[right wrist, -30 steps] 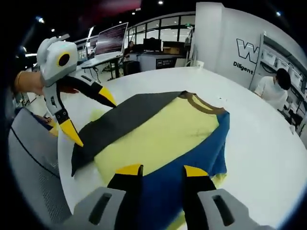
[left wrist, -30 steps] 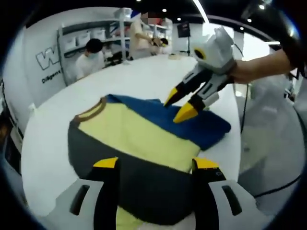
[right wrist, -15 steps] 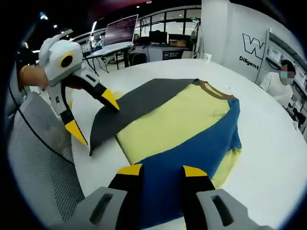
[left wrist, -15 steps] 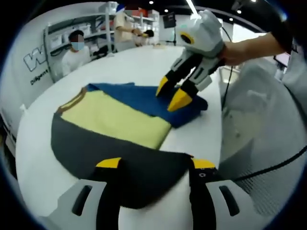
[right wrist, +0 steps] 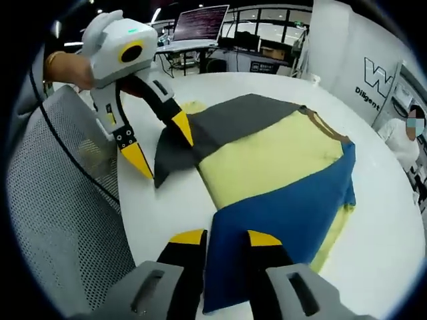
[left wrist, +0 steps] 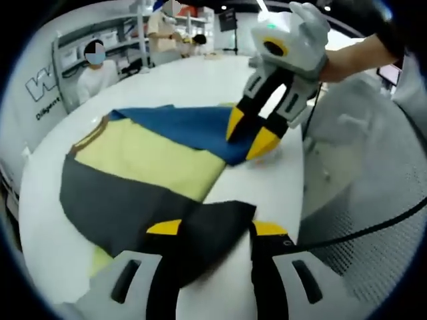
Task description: Fold the garment on the visible template until the final outline fits inside the template.
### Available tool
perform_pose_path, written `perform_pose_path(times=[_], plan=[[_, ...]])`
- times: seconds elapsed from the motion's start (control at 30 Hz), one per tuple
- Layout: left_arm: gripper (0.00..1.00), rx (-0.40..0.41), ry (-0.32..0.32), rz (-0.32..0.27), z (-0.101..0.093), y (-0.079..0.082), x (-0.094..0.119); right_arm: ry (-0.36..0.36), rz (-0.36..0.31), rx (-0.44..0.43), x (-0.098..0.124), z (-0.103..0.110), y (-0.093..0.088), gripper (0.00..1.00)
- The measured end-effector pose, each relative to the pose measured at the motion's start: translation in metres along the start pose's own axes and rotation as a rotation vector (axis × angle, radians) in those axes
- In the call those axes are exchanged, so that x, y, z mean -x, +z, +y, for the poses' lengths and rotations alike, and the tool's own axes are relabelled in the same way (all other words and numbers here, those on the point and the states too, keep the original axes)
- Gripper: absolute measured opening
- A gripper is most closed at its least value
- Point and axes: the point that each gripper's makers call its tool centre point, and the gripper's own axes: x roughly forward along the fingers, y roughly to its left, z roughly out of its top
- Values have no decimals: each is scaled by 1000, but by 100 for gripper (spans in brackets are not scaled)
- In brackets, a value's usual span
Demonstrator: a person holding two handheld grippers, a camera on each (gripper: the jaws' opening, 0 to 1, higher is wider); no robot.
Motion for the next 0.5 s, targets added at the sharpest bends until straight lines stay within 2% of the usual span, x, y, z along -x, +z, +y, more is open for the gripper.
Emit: perform_pose_path(times=[0.23, 0.33, 0.43, 0.5], plan=[[18, -1, -6, 13, -1, -5, -5, 24, -2, 15, 0, -3, -1, 0], [13, 16, 6, 9, 2, -4, -5, 37, -15, -78, 2, -3, 1, 0], [0, 66, 7, -18, 6, 0, -4, 43, -41, -129, 3, -9, 3, 0], [0, 108, 10, -34, 8, 2, -3, 42, -54, -151, 5, -11, 5, 0]])
